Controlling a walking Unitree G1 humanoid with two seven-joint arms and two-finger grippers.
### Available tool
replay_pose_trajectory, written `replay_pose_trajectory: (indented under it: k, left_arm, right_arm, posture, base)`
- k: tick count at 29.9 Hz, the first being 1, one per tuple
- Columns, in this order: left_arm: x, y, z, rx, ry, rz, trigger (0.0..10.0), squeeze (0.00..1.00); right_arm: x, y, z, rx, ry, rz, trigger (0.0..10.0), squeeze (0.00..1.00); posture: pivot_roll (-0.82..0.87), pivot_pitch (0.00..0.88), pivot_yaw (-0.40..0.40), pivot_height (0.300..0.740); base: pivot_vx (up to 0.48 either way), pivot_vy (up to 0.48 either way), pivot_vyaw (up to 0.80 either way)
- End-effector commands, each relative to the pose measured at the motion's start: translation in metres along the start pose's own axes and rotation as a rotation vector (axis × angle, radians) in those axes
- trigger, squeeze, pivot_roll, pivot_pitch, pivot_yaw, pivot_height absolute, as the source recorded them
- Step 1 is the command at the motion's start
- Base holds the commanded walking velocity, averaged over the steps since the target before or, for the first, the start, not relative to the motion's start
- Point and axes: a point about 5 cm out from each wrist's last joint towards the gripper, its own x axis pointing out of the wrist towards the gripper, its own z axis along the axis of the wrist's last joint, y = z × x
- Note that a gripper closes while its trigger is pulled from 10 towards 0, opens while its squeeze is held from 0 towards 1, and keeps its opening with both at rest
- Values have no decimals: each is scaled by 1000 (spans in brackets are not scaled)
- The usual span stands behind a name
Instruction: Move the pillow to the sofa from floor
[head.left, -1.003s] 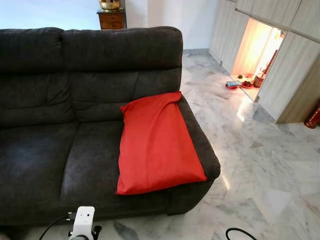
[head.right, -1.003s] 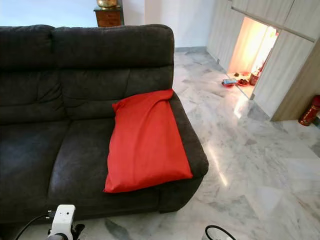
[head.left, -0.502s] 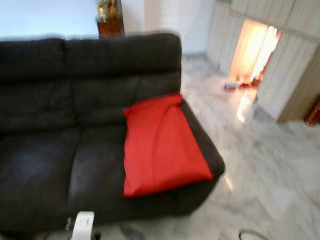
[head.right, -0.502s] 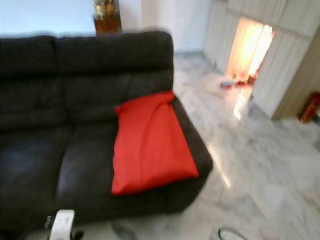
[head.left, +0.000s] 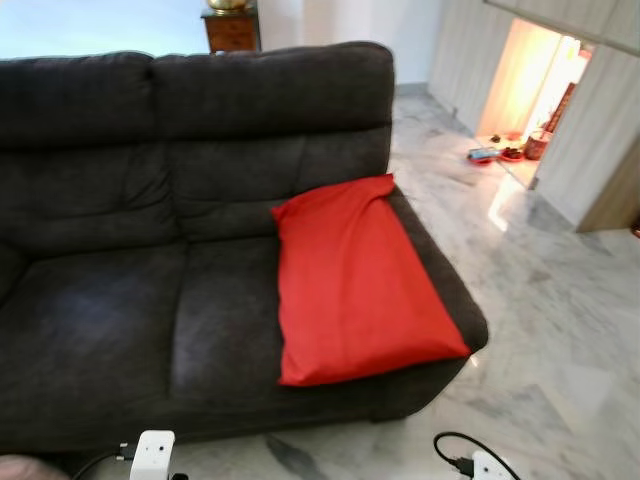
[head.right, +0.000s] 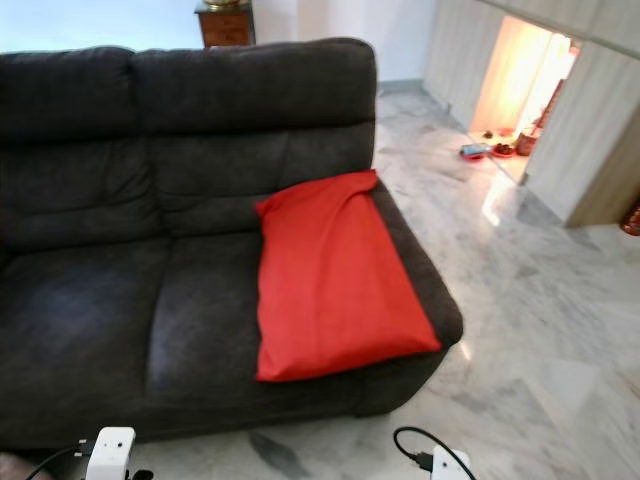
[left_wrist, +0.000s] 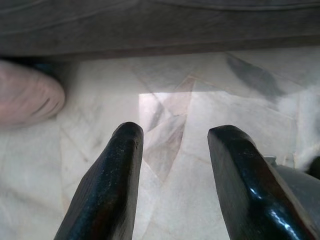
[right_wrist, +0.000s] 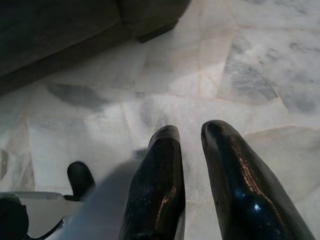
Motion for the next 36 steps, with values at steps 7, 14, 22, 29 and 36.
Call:
replay_pose_trajectory:
  k: [7, 14, 22, 29, 36]
  left_arm:
    - [1, -9, 0, -4, 5, -10, 10000, 0]
    - [1, -7, 1, -5, -1, -7, 10000, 0]
    - [1, -4, 3, -6, -10, -6, 10000, 0]
    - [1, -3, 3, -7, -10, -3, 10000, 0]
    - [1, -4, 3, -10, -8, -4, 10000, 0]
  right_arm:
    - [-2, -14, -5, -9, 12, -18, 10000, 0]
    - [-3, -17, -11, 20, 23, -28, 10000, 0]
    - [-1, -2, -6, 27, 16, -11, 10000, 0]
    - [1, 8, 2, -7, 4, 12, 10000, 0]
    - [1, 10, 1, 14, 8, 4, 10000, 0]
  posture:
    - [-54, 0, 4, 740]
    - [-50, 0, 0, 740]
    - [-46, 0, 0, 740]
    - [-45, 0, 3, 740]
    - [-38, 0, 0, 740]
  base:
    - [0, 326, 800]
    - [0, 327, 184]
    - [0, 325, 0]
    - [0, 325, 59]
    - [0, 322, 553]
